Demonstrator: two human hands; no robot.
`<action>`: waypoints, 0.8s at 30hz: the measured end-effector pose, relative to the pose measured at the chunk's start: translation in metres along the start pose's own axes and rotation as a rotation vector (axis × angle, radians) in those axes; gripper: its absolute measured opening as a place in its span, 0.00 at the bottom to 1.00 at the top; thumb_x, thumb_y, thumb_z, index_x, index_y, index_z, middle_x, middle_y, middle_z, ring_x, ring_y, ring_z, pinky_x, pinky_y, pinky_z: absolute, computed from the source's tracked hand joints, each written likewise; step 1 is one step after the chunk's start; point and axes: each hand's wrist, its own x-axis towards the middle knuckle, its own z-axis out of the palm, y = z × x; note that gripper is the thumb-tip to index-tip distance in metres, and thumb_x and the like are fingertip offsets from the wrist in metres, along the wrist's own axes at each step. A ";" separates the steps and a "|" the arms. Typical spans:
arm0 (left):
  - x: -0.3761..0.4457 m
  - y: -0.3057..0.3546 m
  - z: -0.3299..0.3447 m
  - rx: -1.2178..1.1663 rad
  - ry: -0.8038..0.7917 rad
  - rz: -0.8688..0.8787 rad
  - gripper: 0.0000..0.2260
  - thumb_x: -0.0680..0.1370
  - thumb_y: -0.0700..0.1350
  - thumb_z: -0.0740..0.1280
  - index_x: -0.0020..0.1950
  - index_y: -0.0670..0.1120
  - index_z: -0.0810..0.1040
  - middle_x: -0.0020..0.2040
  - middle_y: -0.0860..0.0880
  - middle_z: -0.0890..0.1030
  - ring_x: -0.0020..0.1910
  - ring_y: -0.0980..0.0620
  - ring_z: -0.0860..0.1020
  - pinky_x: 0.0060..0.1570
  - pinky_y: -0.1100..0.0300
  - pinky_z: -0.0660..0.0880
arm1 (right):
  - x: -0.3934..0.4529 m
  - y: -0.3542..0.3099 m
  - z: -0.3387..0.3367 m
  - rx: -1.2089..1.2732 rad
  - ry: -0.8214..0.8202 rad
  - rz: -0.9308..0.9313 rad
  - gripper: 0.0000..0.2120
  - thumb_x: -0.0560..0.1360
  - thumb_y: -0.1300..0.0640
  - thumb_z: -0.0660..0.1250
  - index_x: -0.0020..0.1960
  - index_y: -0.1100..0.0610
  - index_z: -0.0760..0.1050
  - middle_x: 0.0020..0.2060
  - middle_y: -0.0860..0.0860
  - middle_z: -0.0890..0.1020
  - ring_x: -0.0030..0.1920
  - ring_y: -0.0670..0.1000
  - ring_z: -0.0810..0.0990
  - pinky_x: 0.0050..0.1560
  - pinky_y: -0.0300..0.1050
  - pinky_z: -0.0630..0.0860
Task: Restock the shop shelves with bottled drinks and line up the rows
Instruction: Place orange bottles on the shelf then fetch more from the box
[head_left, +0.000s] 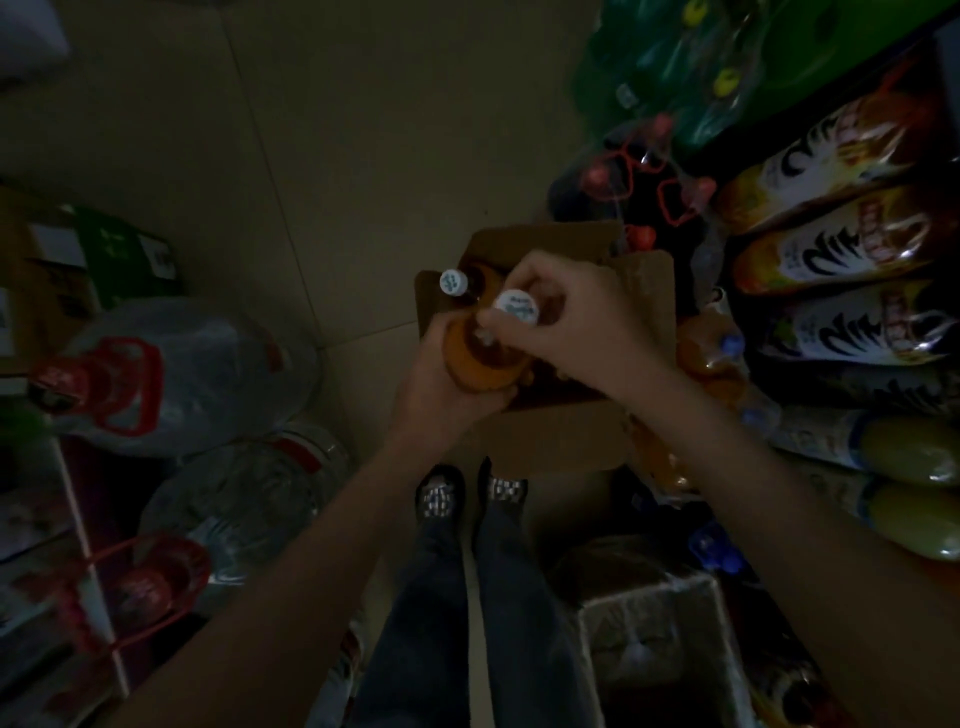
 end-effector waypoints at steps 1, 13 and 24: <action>-0.001 -0.001 -0.009 -0.006 0.080 -0.040 0.31 0.63 0.40 0.78 0.61 0.50 0.66 0.53 0.59 0.72 0.52 0.61 0.73 0.46 0.77 0.69 | 0.012 0.003 0.004 0.136 0.002 0.022 0.10 0.74 0.51 0.68 0.45 0.59 0.76 0.35 0.52 0.80 0.35 0.47 0.78 0.36 0.41 0.74; -0.017 -0.053 -0.059 -0.096 0.396 -0.290 0.32 0.65 0.37 0.77 0.64 0.43 0.66 0.52 0.52 0.73 0.49 0.57 0.73 0.37 0.78 0.68 | 0.125 0.082 0.102 -1.026 -0.269 -0.050 0.16 0.73 0.71 0.62 0.61 0.64 0.71 0.63 0.61 0.69 0.65 0.60 0.64 0.59 0.49 0.70; -0.071 0.035 -0.028 -0.061 0.079 -0.205 0.24 0.65 0.36 0.77 0.58 0.39 0.73 0.53 0.46 0.77 0.52 0.51 0.76 0.52 0.61 0.75 | -0.014 0.038 -0.001 -0.531 0.056 0.173 0.11 0.73 0.57 0.68 0.50 0.60 0.69 0.48 0.59 0.74 0.49 0.57 0.75 0.41 0.44 0.67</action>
